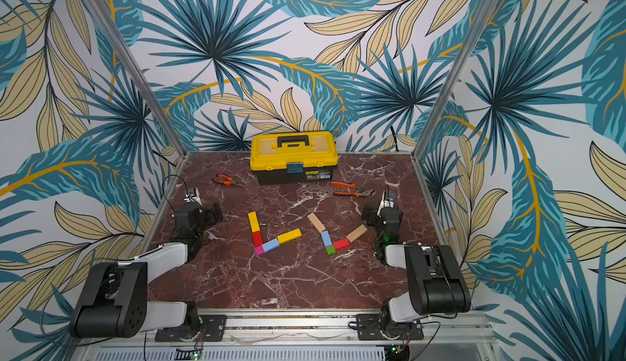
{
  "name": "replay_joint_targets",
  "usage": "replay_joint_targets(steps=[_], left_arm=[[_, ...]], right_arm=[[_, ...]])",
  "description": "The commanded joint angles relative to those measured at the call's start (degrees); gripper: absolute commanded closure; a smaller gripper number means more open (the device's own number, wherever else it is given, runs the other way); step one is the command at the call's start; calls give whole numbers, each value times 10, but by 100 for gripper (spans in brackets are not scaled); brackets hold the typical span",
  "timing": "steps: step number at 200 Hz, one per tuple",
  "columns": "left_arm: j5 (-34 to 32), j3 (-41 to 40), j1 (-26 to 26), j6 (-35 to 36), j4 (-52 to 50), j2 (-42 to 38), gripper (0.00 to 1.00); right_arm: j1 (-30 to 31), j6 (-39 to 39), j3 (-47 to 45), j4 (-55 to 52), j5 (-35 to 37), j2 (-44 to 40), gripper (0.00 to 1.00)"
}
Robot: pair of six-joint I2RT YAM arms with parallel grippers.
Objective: Assemble the letter v with building blocks
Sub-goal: Reset both arms
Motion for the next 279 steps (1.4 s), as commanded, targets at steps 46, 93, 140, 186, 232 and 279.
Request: replay_joint_targets(steps=[46,93,140,186,232,279], left_arm=[[128,-37,-1,79,211,79,0],[136,-34,2,81,211,82,1],[111,-29,2,70,210,87,1],[103,-27,5,64,210,90,1],[100,-27,5,62,210,89,1],[98,-28,5,62,211,89,1]], right_arm=[[2,-21,13,-7,-41,-2,0],[2,-21,14,-9,-41,-2,0],[2,-21,14,-9,-40,-1,1],[2,-22,13,-7,-40,-2,1],[2,-21,13,-7,-41,-2,1],[2,-21,16,-11,-40,0,0]])
